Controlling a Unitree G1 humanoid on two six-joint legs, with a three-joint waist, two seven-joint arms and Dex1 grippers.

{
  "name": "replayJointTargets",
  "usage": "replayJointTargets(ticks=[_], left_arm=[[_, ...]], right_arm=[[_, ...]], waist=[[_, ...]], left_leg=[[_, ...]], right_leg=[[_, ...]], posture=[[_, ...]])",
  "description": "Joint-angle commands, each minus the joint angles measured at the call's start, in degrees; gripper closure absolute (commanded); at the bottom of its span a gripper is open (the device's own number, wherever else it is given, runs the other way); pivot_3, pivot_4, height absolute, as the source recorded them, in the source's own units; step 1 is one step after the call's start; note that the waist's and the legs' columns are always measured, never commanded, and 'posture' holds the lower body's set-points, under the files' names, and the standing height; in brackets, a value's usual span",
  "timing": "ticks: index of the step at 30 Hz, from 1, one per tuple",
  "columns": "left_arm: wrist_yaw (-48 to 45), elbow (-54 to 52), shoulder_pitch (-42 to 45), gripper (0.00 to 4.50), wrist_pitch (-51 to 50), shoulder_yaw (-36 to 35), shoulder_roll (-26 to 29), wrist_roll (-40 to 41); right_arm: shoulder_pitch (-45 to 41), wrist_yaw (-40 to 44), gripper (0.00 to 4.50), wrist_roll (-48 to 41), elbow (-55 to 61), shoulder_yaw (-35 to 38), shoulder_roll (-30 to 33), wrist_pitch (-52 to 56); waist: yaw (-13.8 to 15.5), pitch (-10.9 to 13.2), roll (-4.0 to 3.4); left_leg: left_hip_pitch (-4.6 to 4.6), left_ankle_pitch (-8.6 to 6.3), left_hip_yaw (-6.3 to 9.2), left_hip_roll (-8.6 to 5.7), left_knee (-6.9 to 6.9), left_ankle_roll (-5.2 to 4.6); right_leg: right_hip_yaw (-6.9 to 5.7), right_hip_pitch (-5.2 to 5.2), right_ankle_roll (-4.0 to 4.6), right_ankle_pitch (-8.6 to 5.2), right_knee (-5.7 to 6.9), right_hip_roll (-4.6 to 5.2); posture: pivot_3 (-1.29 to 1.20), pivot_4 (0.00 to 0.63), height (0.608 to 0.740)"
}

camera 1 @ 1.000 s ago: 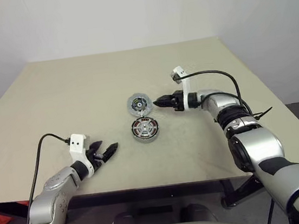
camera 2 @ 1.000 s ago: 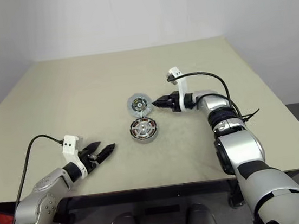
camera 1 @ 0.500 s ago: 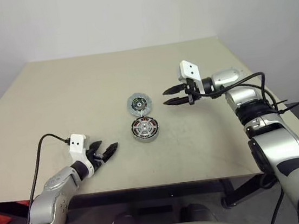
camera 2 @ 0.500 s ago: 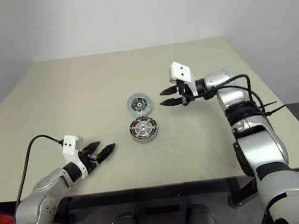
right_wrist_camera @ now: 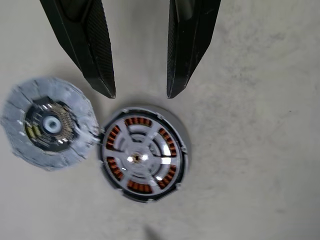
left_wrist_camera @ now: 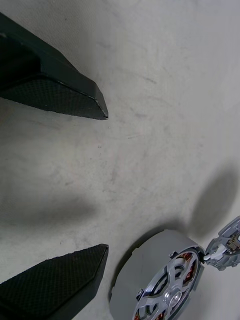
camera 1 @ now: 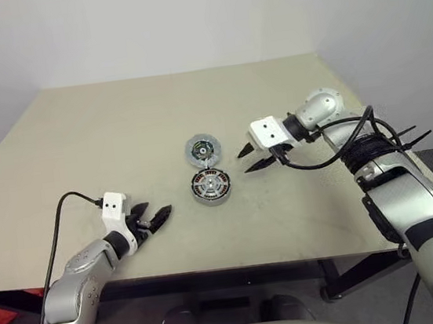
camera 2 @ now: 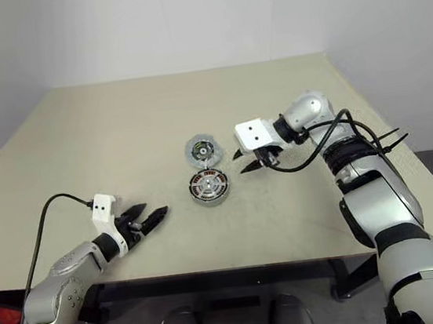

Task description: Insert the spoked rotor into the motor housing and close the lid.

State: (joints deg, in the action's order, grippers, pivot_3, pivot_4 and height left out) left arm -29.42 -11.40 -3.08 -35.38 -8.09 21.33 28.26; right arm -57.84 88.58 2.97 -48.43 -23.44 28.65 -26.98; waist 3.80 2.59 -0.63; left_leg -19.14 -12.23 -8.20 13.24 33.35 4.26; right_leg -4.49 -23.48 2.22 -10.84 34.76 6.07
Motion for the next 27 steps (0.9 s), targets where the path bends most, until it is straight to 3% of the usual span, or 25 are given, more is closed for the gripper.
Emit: replayJointTargets(ticks=[1,9,27], left_arm=[[0.47,-1.01,0.48,0.25,-1.20,-0.31,0.11,0.77],[0.73,-1.02,0.73,0.25,-1.56,-0.13,0.26,0.64],[2.02,-1.64,0.04,0.25,-1.72,0.10,-0.90,0.74]], right_arm=[[0.10,2.46,2.68,1.09,0.49,-1.19,-1.07,-2.66],[2.39,-0.59,2.68,4.70,1.02,-3.82,-3.59,-3.75],[-2.83,-8.41,2.68,12.72,-10.05,-5.04,-9.10,-8.43]], waist=[[0.05,0.00,0.00],[-0.06,0.03,0.03],[-0.10,0.03,0.03]], left_leg=[[-0.01,0.00,0.00,0.01,0.00,0.00],[-0.02,-0.01,-0.03,0.01,0.00,-0.02],[0.00,-0.01,-0.20,0.19,0.04,0.00]], right_leg=[[-0.01,0.00,0.00,0.00,0.00,0.00],[0.00,0.00,0.02,0.01,0.00,0.00],[0.00,0.01,0.05,0.03,0.01,-0.08]], posture=[[0.00,0.000,0.740],[0.00,0.000,0.740],[0.00,0.000,0.740]])
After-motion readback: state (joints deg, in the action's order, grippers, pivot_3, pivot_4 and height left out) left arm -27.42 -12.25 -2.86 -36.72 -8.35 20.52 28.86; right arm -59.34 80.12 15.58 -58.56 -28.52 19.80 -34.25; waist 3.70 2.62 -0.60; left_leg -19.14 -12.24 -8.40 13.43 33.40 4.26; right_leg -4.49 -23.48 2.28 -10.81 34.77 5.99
